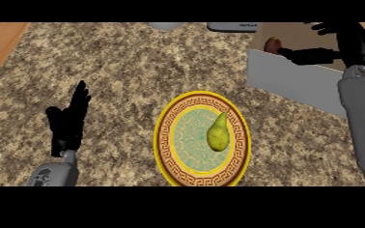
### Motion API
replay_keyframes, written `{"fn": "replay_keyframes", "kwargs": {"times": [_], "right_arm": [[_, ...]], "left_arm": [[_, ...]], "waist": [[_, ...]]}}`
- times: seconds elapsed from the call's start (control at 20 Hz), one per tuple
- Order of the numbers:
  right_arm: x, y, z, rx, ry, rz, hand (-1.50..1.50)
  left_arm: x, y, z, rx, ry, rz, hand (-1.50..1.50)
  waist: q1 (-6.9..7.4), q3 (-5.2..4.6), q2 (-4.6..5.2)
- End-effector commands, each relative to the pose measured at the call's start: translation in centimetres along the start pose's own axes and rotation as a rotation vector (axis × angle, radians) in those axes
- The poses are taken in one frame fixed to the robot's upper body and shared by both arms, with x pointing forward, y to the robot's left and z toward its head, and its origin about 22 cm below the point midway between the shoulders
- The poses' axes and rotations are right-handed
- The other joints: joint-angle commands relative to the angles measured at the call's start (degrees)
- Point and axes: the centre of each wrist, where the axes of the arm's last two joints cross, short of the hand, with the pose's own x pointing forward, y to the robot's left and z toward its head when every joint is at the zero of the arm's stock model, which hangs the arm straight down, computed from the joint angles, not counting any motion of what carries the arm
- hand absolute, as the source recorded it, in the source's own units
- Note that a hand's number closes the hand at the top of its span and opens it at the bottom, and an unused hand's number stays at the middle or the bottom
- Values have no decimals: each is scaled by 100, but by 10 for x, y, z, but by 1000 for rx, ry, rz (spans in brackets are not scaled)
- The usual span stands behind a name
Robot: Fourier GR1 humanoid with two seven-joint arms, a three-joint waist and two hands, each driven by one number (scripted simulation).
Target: Pick the sweet potato from the plate and place it in the cardboard box
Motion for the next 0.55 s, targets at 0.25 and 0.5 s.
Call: {"fn": "replay_keyframes", "kwargs": {"times": [0.25, 0.5], "right_arm": [[-20, -20, 1, -45, -138, -450, -150], [-64, -59, 8, -121, -95, -590, -150]], "left_arm": [[-21, 12, 17, 26, 0, -7, 0], [-4, 14, 3, 2, 6, -3, 0]], "waist": [[-105, 9, -28], [-113, 11, -17]]}}
